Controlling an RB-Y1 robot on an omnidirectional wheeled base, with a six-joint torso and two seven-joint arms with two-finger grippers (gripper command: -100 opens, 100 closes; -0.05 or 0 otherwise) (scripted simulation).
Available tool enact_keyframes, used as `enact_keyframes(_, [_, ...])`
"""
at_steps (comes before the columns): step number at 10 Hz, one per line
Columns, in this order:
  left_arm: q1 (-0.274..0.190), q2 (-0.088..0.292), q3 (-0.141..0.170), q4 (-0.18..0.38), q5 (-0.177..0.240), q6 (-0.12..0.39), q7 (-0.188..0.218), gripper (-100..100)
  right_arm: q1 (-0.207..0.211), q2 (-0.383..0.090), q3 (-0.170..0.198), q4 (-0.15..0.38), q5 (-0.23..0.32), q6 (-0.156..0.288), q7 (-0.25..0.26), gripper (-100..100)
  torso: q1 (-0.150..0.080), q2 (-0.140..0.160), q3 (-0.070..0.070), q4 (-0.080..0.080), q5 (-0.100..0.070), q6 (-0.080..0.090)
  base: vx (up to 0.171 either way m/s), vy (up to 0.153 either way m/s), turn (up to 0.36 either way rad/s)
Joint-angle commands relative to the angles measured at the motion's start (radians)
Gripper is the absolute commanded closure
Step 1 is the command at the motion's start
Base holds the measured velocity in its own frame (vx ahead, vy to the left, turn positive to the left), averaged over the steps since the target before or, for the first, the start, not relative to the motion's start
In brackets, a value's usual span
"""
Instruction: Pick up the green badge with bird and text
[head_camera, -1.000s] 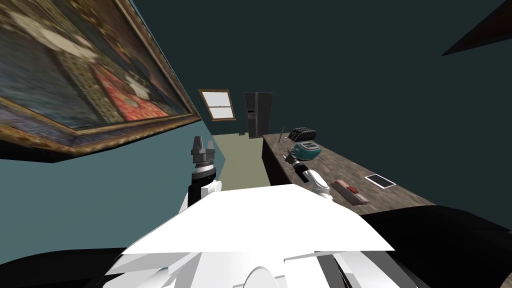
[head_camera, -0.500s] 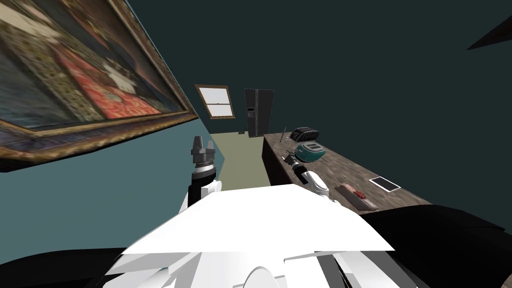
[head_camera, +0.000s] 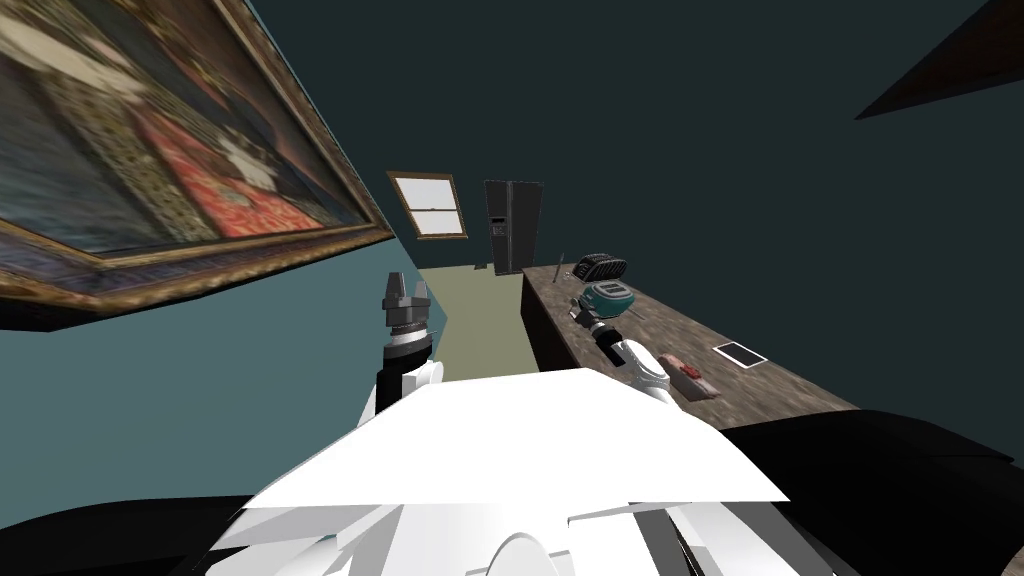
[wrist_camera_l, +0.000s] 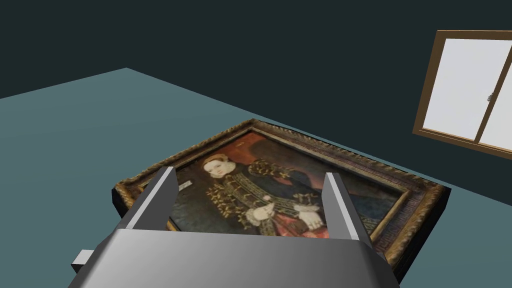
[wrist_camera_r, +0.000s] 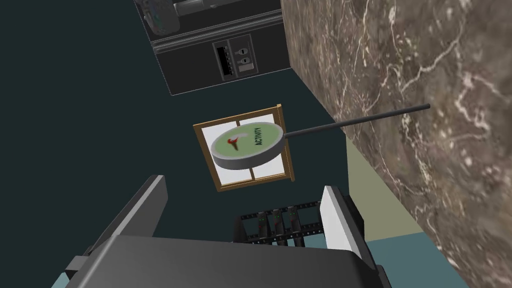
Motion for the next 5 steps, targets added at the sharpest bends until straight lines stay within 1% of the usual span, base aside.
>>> enact_keyframes(1, [0.000, 0.000, 0.000, 0.000, 0.000, 0.000, 0.000, 0, 0.000, 0.000, 0.000, 0.000, 0.000, 0.000, 0.000, 0, 0.000, 0.000, 0.000, 0.000, 0.000, 0.000, -0.002, -0.009, 0.005])
enact_keyframes(2, [0.000, 0.000, 0.000, 0.000, 0.000, 0.000, 0.000, 0, 0.000, 0.000, 0.000, 0.000, 0.000, 0.000, 0.000, -100, 0.003, 0.000, 0.000, 0.000, 0.001, 0.000, 0.000, 0.000, 0.000])
enact_keyframes(3, [0.000, 0.000, 0.000, 0.000, 0.000, 0.000, 0.000, 0, 0.000, 0.000, 0.000, 0.000, 0.000, 0.000, 0.000, 100, 0.004, -0.001, 0.000, 0.000, 0.001, 0.000, 0.000, 0.000, 0.000])
enact_keyframes(5, [0.000, 0.000, 0.000, 0.000, 0.000, 0.000, 0.000, 0, 0.000, 0.000, 0.000, 0.000, 0.000, 0.000, 0.000, 100, 0.004, -0.001, -0.001, 0.000, 0.001, 0.000, 0.000, 0.000, 0.000])
